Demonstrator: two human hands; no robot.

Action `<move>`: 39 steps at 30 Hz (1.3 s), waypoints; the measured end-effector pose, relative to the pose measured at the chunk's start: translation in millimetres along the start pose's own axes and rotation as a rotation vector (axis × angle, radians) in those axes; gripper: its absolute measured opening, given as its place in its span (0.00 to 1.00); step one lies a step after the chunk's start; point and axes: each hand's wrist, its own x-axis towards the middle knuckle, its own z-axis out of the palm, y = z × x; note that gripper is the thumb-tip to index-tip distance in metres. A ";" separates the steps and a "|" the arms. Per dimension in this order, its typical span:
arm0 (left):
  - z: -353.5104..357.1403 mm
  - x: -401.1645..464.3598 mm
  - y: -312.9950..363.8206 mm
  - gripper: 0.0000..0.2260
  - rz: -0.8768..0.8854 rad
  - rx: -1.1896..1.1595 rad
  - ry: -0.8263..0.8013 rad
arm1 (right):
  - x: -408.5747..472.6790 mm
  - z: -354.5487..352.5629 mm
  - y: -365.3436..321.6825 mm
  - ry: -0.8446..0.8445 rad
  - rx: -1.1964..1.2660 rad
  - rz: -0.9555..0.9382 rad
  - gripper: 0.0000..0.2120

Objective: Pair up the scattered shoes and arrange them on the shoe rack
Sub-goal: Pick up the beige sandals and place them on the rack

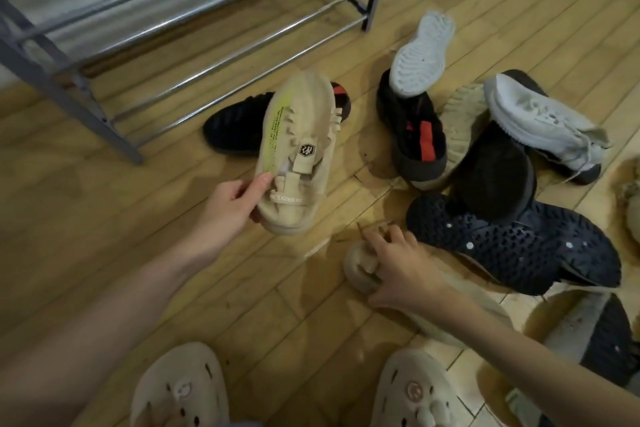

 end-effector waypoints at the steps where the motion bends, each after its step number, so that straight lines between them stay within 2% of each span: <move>1: -4.8 1.1 1.5 0.17 -0.012 -0.045 0.022 | 0.1 -9.4 -4.0 0.025 0.054 -0.023 0.48; 5: -33.2 9.6 8.4 0.14 -0.042 -0.185 0.150 | 4.1 -65.2 -42.5 0.153 0.288 -0.268 0.46; 8: -57.7 13.3 8.2 0.16 -0.037 -0.169 0.261 | 12.6 -102.9 -75.0 0.195 0.289 -0.517 0.45; 10: -73.0 14.6 4.8 0.18 -0.040 -0.172 0.316 | 21.7 -115.2 -88.3 0.147 0.120 -0.688 0.44; 12: -85.9 15.7 -2.3 0.20 -0.050 -0.172 0.346 | 32.8 -112.7 -95.9 0.136 -0.178 -0.827 0.41; 14: -95.2 15.7 -10.2 0.24 -0.063 -0.169 0.358 | 45.9 -97.0 -95.7 0.130 -0.461 -0.892 0.37; 16: -100.5 15.2 -18.6 0.29 -0.073 -0.169 0.361 | 59.3 -72.8 -85.9 0.085 -0.621 -0.923 0.33; 19: -99.7 13.8 -28.0 0.26 -0.074 -0.170 0.361 | 73.8 -38.9 -60.4 0.082 -0.713 -0.895 0.36; 21: -94.7 16.3 -34.7 0.21 -0.085 -0.175 0.360 | 74.1 -28.5 -50.5 0.077 -0.644 -0.837 0.45; 23: -88.8 18.2 -38.3 0.15 -0.098 -0.194 0.379 | 67.0 -23.7 -49.3 0.098 -0.474 -0.738 0.50; 27: -79.5 21.6 -43.5 0.13 -0.098 -0.248 0.377 | 48.3 -23.1 -65.3 0.317 0.009 -0.284 0.46; 31: -73.4 24.2 -44.9 0.12 -0.095 -0.254 0.400 | 55.8 -3.0 -82.9 0.280 0.083 0.073 0.56; 35: -72.0 25.1 -43.5 0.14 -0.088 -0.257 0.414 | 65.0 11.2 -91.2 0.231 0.152 0.153 0.60; 39: -74.8 26.3 -46.3 0.15 -0.098 -0.263 0.430 | 57.8 11.6 -85.3 0.267 0.502 0.076 0.54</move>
